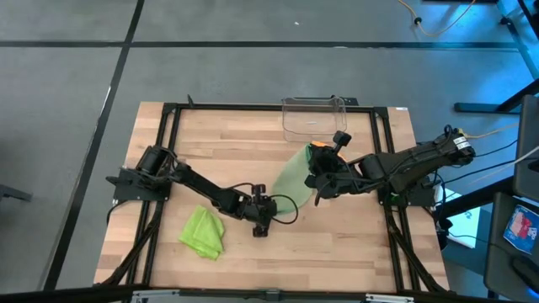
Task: Fold microfiber towels
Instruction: Fold the light green microfiber cloth
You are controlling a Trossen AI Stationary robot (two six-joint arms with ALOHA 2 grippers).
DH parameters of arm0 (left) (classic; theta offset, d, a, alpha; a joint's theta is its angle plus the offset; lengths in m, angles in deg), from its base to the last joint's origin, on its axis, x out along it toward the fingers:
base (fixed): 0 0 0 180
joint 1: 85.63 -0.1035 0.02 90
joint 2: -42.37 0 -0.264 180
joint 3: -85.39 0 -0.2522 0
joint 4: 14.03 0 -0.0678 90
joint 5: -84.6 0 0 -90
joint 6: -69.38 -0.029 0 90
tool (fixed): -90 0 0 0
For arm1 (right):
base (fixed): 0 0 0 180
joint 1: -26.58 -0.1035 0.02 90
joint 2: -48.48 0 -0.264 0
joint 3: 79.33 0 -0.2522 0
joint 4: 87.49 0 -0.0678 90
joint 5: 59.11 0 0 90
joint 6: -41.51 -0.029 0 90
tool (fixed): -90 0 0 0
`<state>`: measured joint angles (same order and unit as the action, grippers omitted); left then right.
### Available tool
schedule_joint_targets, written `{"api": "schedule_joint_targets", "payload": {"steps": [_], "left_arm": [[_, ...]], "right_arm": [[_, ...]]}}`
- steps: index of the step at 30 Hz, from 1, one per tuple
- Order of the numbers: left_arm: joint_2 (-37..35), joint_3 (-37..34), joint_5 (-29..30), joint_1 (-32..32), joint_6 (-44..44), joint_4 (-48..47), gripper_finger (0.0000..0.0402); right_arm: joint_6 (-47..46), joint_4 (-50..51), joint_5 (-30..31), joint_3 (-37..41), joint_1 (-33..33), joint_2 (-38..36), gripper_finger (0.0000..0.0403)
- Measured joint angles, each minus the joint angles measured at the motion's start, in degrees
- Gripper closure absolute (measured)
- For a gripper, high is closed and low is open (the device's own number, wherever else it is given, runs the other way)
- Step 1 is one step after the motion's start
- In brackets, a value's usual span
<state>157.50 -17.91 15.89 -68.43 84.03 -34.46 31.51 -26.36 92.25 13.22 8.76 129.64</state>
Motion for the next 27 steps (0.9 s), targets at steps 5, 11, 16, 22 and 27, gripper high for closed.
{"api": "schedule_joint_targets", "payload": {"steps": [5, 11, 16, 22, 27], "left_arm": [[-0.1, -0.1, 1.8, 0.6, -0.1, -0.1, 0.0299], [0.0, 0.1, 4.9, 1.4, 1.5, -0.8, 0.0393], [-3.7, 1.4, 5.4, 2.7, 1.6, -4.1, 0.0400], [-12.8, 5.0, 5.6, 5.0, 6.6, -6.0, 0.0401], [-21.7, 6.1, 8.7, 6.7, 11.6, -5.5, 0.0401]], "right_arm": [[0.0, 0.1, 0.0, 0.0, 0.0, 0.0, 0.0401], [0.0, 1.1, -1.3, 0.0, 0.0, 0.0, 0.0401], [0.0, 3.6, -4.5, 0.0, 0.0, 0.0, 0.0400], [-2.7, 9.3, -11.8, 0.0, 0.5, 0.0, 0.0400], [-8.5, 17.1, -25.8, 0.0, 0.5, 0.0, 0.0400]]}}
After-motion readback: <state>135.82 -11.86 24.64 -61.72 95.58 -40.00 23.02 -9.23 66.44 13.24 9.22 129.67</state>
